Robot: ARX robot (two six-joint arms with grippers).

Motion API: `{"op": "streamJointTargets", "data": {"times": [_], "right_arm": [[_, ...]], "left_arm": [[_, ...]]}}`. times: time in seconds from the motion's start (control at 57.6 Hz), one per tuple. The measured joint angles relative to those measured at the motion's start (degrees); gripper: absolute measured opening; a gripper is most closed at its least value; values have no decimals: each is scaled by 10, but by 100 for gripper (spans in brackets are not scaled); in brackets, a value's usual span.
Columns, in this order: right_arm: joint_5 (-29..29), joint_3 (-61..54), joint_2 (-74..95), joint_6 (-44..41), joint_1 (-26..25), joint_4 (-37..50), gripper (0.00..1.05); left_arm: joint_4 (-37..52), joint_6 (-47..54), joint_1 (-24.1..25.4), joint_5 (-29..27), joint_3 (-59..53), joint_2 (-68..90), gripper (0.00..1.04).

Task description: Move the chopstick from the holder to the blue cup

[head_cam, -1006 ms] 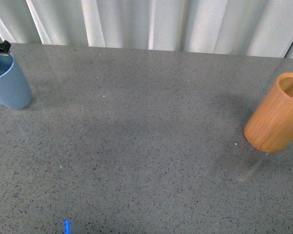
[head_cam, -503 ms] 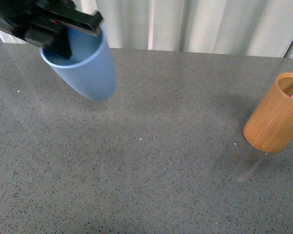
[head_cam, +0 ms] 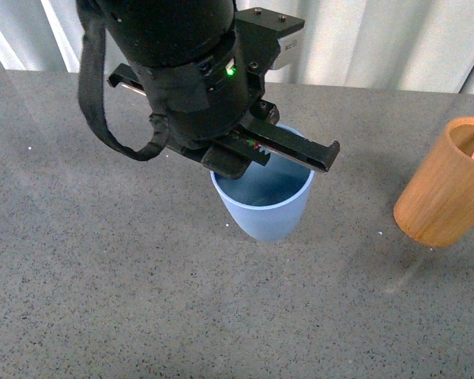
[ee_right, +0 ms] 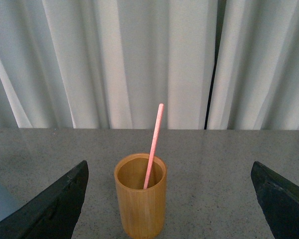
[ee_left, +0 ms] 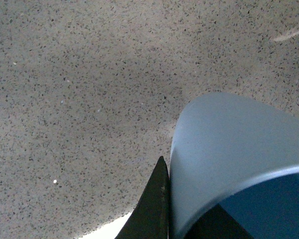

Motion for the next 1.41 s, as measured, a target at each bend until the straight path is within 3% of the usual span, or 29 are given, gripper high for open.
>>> {"op": "streamJointTargets", "data": {"times": [1.405], "right_arm": [[0, 0, 0, 0, 0, 0, 95]], "left_arm": [[13, -12, -15, -43, 16, 76, 3]]}}
